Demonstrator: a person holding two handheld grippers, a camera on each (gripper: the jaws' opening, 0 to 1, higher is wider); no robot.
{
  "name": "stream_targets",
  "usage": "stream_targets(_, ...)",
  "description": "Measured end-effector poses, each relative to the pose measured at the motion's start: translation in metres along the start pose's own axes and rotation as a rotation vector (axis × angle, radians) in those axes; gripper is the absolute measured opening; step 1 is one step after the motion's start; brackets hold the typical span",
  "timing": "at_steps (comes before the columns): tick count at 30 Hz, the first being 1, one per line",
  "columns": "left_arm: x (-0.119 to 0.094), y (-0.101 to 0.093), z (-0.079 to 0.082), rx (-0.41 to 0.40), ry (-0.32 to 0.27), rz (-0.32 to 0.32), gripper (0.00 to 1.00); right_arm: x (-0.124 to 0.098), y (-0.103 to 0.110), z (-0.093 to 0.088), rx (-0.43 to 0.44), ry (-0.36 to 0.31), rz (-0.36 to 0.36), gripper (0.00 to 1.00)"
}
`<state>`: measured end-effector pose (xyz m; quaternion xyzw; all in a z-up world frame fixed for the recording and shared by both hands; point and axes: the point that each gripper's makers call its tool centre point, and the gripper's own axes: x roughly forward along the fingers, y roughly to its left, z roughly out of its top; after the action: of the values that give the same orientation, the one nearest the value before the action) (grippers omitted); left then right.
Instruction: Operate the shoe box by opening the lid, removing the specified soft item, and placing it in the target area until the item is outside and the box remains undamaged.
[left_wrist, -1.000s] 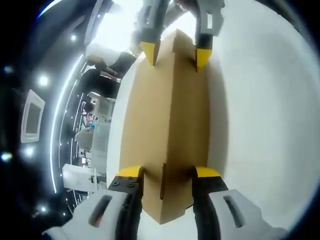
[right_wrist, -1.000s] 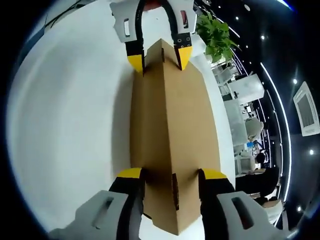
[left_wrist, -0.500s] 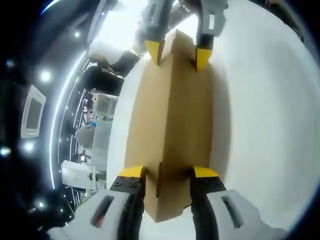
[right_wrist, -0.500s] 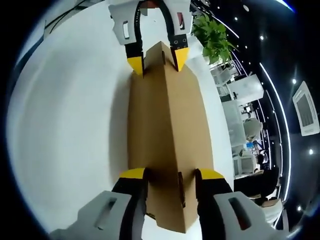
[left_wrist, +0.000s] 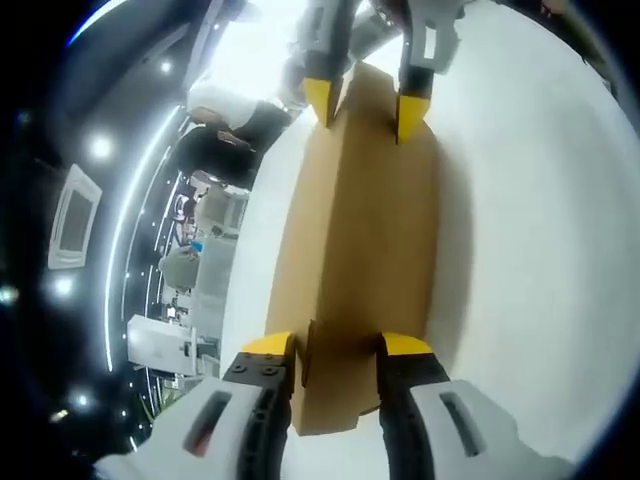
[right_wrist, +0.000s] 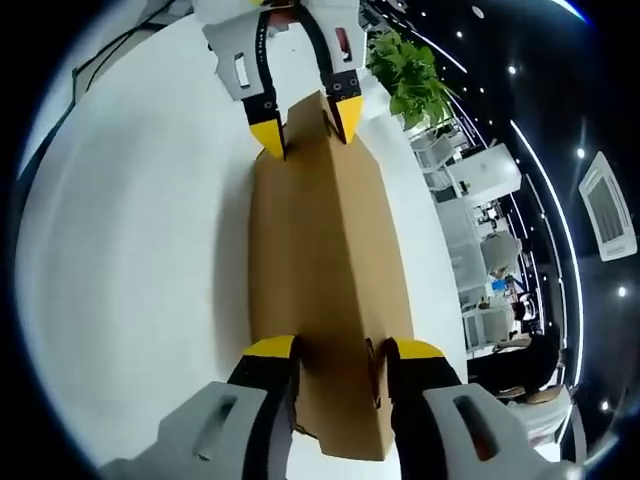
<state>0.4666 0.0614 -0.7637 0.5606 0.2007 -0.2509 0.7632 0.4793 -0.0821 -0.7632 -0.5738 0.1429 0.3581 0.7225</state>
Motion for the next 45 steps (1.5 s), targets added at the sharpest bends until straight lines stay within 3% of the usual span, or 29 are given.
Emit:
stream_targets(17, 0.003, 0.015, 0.003, 0.012, -0.021, 0.014, 0.33, -0.004, -0.01, 0.005, 0.049, -0.006, -0.005, 0.33)
stream_targets(22, 0.003, 0.016, 0.004, 0.003, -0.024, 0.011, 0.32, 0.003, -0.013, 0.007, 0.011, -0.006, -0.017, 0.38)
stream_targets(25, 0.002, 0.019, 0.004, -0.002, -0.032, 0.012, 0.32, 0.008, -0.01, 0.011, 0.002, -0.027, 0.033, 0.35)
stream_targets(27, 0.002, 0.024, 0.005, -0.003, -0.035, 0.008, 0.32, 0.004, -0.018, 0.012, 0.007, -0.022, 0.005, 0.34)
stream_targets(45, 0.011, 0.038, 0.008, 0.056, -0.045, -0.008, 0.33, 0.0, -0.032, 0.017, 0.032, -0.025, 0.035, 0.33)
